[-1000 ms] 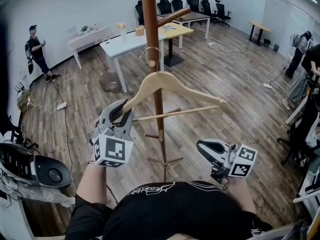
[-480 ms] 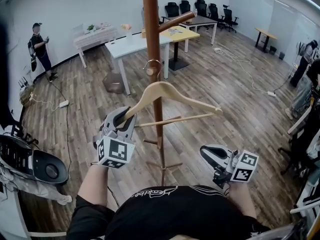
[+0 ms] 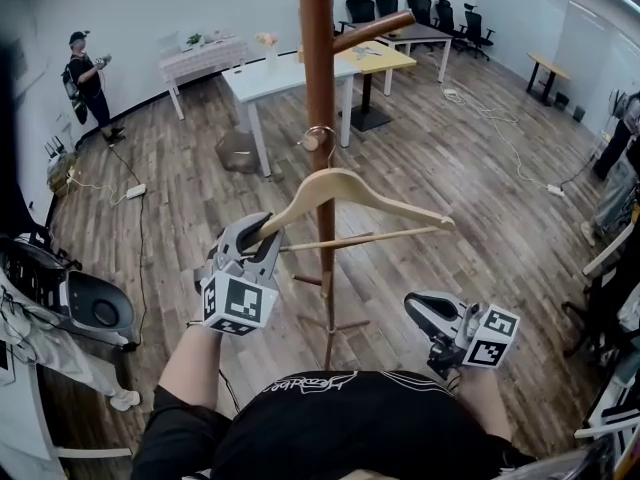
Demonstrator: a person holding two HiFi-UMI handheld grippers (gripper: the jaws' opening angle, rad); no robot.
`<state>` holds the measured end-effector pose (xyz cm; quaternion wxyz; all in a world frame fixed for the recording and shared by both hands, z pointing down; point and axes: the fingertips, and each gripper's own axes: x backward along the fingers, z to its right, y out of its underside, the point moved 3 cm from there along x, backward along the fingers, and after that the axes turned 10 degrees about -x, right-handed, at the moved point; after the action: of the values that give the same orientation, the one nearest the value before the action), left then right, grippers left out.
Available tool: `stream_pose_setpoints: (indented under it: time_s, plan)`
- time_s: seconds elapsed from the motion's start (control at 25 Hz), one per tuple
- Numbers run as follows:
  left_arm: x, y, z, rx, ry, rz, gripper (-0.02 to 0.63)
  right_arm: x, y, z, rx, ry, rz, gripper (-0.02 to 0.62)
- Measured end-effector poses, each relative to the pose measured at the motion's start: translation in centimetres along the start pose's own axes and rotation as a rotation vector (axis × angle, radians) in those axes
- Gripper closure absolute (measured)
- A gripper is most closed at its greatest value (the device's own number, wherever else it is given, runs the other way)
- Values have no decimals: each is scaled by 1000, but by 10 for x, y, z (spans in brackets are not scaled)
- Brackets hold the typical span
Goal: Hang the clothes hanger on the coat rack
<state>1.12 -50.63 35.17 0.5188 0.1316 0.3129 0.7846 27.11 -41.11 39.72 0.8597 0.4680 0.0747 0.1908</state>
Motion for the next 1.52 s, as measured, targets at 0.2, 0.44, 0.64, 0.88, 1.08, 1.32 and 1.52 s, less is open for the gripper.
stream_pose_setpoints:
  time_s: [0.2, 0.44, 0.64, 0.88, 1.08, 1.32, 1.52]
  plan:
    - [4, -3, 4, -6, -6, 17, 526, 1, 10, 5, -20, -7, -15, 555]
    - [9, -8, 2, 23, -27, 96, 417, 5, 22, 18, -43, 17, -40, 555]
    - [21, -10, -6, 34, -58, 135, 323, 0, 21, 7, -34, 37, -45, 555]
    - [57, -1, -18, 48, -118, 136, 313, -3, 23, -17, -21, 68, -21, 555]
    - [96, 11, -23, 235, -104, 196, 314, -30, 31, -48, -10, 60, -3, 555]
    - [174, -11, 24, 464, 75, 262, 373, -45, 65, -119, 57, 19, -25, 555]
    - [257, -36, 84, 509, 227, 237, 490, -23, 110, -199, 73, -4, -20, 555]
